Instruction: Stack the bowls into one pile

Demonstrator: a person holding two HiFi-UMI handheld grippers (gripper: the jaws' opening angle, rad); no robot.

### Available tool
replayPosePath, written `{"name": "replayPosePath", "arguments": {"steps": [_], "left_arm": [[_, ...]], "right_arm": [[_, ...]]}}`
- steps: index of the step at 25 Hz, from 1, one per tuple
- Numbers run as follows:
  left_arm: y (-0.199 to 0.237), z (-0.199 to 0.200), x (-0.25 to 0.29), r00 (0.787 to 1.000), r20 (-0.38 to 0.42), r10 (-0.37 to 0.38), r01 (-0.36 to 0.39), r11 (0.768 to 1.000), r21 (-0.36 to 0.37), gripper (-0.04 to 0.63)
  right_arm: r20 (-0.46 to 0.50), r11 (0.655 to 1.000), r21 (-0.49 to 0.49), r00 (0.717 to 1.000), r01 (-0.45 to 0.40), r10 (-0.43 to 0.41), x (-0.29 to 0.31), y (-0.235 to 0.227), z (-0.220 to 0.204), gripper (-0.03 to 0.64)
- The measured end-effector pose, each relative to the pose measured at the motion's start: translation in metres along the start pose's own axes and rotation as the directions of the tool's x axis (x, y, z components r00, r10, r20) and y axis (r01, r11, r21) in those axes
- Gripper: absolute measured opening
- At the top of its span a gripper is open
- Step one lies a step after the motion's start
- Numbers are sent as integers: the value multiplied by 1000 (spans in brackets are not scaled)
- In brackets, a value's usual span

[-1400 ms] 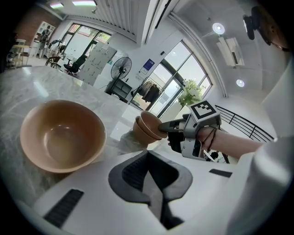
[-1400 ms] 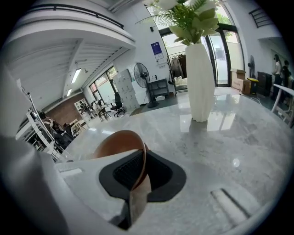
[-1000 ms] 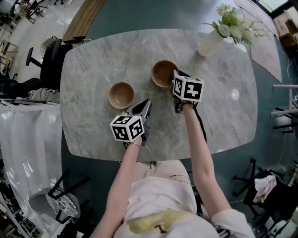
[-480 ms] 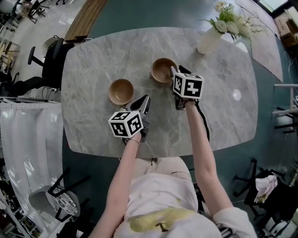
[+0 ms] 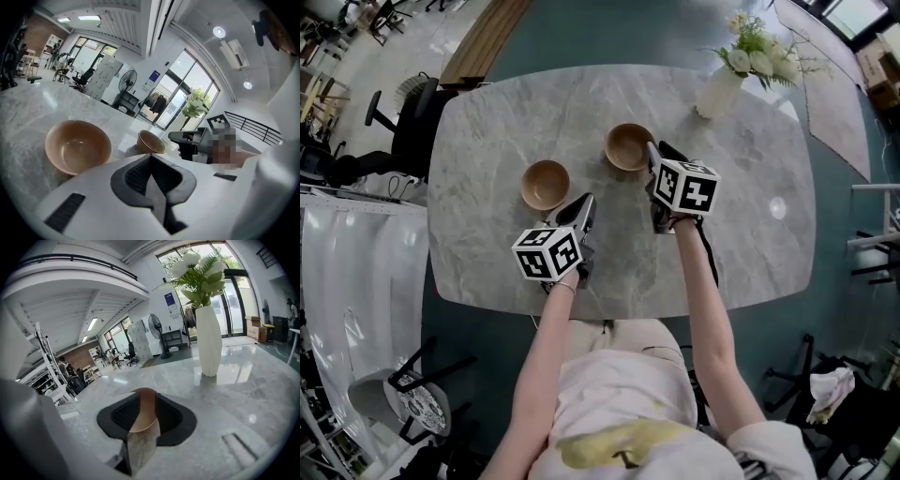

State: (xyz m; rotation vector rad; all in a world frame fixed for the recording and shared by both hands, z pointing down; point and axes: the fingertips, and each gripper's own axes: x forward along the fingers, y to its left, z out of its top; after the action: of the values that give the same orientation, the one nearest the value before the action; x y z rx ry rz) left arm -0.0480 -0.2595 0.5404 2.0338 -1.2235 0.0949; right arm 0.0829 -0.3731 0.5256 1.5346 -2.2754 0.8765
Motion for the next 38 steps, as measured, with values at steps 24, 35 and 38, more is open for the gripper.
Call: {"name": "replayPosePath", "arguments": {"steps": [24, 35, 38], "left_arm": [[65, 22, -108, 971, 162, 177, -167, 983, -76, 0], [108, 20, -128, 965, 146, 219, -202, 972, -121, 0], [114, 18, -125, 968, 133, 214, -198, 972, -127, 0]], "right_arm": [[-70, 968, -43, 967, -247, 244, -14, 123, -50, 6], [-140, 950, 68, 939, -306, 313, 28, 167, -77, 88], [-156, 949, 66, 936, -308, 314, 39, 174, -80, 114]]}}
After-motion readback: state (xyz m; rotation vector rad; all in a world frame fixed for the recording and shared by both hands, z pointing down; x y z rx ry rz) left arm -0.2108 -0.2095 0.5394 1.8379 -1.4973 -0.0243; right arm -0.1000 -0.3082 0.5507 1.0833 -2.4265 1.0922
